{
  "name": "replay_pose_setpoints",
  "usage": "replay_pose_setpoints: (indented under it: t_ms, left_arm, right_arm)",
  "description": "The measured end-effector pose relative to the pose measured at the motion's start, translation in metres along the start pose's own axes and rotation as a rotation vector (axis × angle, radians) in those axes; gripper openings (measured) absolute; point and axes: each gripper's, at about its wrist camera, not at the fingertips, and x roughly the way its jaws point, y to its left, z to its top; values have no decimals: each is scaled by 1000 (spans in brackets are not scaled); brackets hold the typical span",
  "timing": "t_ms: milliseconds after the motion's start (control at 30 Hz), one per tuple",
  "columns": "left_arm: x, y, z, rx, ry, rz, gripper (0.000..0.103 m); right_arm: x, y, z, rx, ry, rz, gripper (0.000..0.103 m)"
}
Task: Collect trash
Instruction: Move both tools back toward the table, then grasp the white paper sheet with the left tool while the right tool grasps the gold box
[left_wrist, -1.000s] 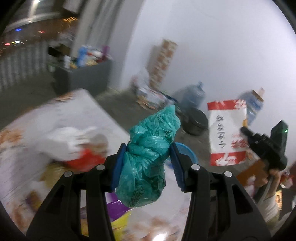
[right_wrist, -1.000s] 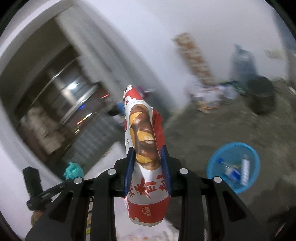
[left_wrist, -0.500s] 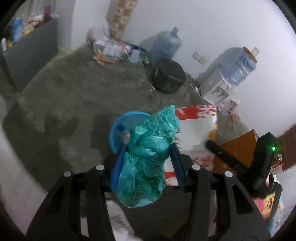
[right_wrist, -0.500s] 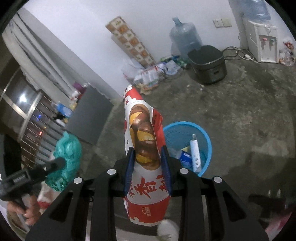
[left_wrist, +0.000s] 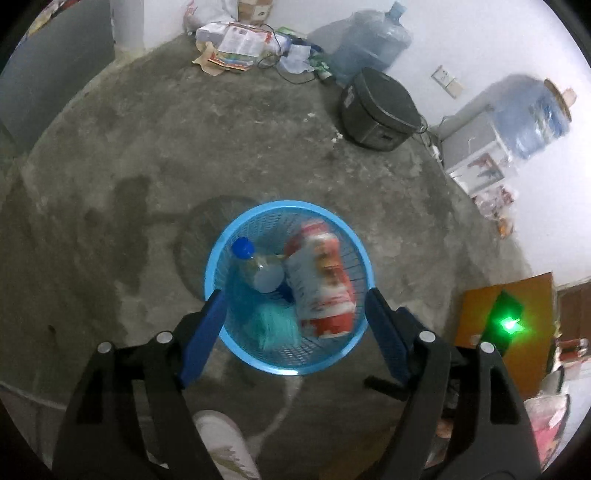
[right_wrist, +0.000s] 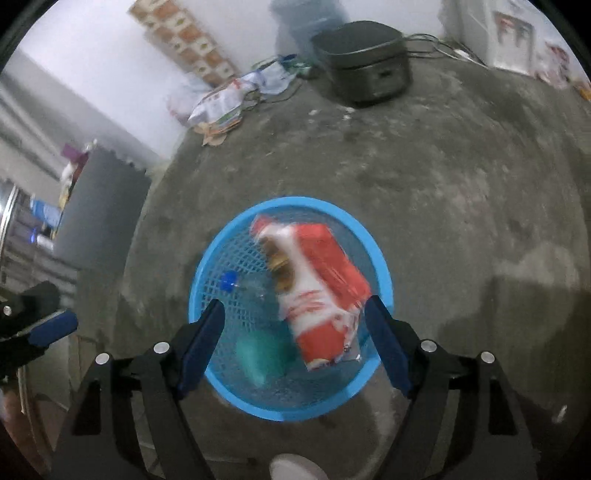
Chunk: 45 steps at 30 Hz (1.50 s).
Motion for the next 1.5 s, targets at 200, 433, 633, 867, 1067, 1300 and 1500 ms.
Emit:
replay_pose_setpoints:
  t_ms: [200, 433, 633, 867, 1067, 1300, 1500]
  left_arm:
    - [-43, -2, -4, 28, -78, -9, 72]
    - [-132, -13, -23, 54, -210, -19, 72]
    - [-226, -2, -60, 51, -319, -6, 72]
    - [-336, 35, -131, 52, -460, 50, 72]
    - [-405, 81, -214, 11, -562, 149, 74]
    - [-462, 158, -315, -176, -655, 306, 74]
    - [-479, 211, -382, -334, -686, 372, 74]
  right_arm:
    - [-20, -14, -6, 51, -39, 13, 76]
    - [-72, 9, -10, 12, -108, 33, 76]
    - [-127, 56, -24, -125, -162, 48, 76]
    - [-201, 113, -55, -285, -218, 149, 76]
    - [-237, 151, -87, -396, -173, 267, 76]
    - [-258, 192, -124, -510, -101, 391, 76]
    - [-264, 245, -157, -626, -32, 472, 76]
